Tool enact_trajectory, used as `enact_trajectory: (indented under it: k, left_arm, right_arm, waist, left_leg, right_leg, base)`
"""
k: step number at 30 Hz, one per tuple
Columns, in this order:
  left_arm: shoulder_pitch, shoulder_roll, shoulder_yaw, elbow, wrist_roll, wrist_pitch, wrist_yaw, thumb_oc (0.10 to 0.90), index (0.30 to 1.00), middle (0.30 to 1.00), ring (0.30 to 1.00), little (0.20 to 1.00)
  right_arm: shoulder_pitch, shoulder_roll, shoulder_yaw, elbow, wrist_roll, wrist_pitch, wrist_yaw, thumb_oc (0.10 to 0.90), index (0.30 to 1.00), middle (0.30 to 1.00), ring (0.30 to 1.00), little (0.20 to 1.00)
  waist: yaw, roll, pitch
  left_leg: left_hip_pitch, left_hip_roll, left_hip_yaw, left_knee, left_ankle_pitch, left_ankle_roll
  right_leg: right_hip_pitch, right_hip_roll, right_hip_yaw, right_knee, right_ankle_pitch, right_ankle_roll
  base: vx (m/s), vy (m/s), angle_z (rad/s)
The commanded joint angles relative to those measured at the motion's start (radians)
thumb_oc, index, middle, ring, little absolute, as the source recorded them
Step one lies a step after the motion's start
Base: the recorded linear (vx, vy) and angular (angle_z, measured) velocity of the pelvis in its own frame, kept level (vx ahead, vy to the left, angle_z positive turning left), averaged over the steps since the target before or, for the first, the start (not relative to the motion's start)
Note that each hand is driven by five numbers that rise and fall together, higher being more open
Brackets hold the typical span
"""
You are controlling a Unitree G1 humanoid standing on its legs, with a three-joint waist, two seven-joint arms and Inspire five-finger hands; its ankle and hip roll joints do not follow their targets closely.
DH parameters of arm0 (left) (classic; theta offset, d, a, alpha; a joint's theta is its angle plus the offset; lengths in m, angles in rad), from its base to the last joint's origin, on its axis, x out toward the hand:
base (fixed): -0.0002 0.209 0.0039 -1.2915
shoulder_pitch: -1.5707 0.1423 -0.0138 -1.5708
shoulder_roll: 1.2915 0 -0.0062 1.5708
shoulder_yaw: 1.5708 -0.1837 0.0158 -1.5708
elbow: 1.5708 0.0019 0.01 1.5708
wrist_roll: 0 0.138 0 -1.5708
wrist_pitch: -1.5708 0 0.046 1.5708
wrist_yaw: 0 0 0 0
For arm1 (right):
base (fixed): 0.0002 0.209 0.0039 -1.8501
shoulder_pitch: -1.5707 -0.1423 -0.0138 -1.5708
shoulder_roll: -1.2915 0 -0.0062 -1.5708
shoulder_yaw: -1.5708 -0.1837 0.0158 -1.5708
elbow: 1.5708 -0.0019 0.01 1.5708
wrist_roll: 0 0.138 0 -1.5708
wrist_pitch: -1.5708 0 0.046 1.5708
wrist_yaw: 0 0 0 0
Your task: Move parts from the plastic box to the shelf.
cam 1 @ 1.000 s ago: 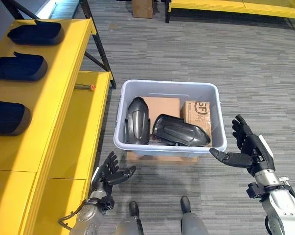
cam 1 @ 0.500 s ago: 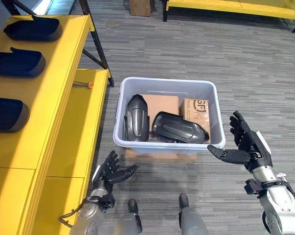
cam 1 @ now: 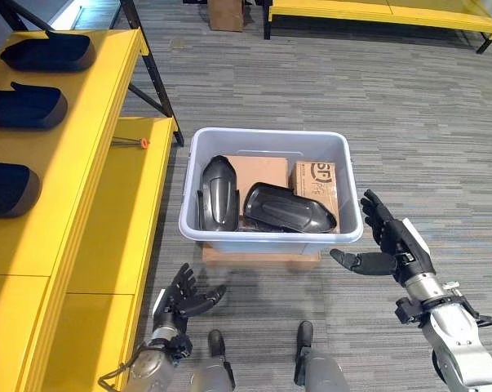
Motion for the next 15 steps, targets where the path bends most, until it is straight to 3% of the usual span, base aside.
enact_trajectory:
  k: [1, 7, 15]
  left_arm:
    - [-0.018, 0.075, 0.045, -0.124, 0.004, -0.059, -0.032, 0.9, 1.0, 1.0, 1.0, 1.0]
    - [-0.018, 0.096, 0.004, -0.137, -0.003, -0.049, -0.034, 0.9, 1.0, 1.0, 1.0, 1.0]
    - [-0.032, 0.136, -0.042, -0.144, -0.016, -0.047, -0.038, 0.9, 1.0, 1.0, 1.0, 1.0]
  right_arm:
    - [-0.11, -0.052, -0.055, -0.079, 0.017, -0.084, -0.028, 0.9, 1.0, 1.0, 1.0, 1.0]
    - [-0.257, -0.098, 0.027, -0.056, 0.019, -0.061, -0.075, 0.9, 1.0, 1.0, 1.0, 1.0]
    - [-0.502, -0.164, 0.172, 0.083, 0.04, -0.023, -0.125, 0.9, 1.0, 1.0, 1.0, 1.0]
  waist:
    - [0.018, -0.042, -0.047]
    - [0.03, -0.016, -0.034]
    - [0.053, -0.013, -0.024]
  left_leg:
    - [0.002, 0.042, -0.034, 0.083, -0.094, -0.019]
    - [0.0, 0.057, -0.018, 0.05, -0.069, -0.033]
    - [-0.001, 0.053, -0.01, 0.04, -0.064, -0.035]
  right_leg:
    - [0.028, -0.035, 0.037, 0.007, -0.071, 0.045]
    - [-0.004, -0.017, 0.052, 0.002, -0.071, 0.04]
    - [-0.017, -0.02, 0.066, -0.005, -0.058, 0.038]
  base:
    - [0.01, -0.139, -0.03]
    - [0.0, -0.062, -0.06]
    - [0.0, -0.01, -0.08]
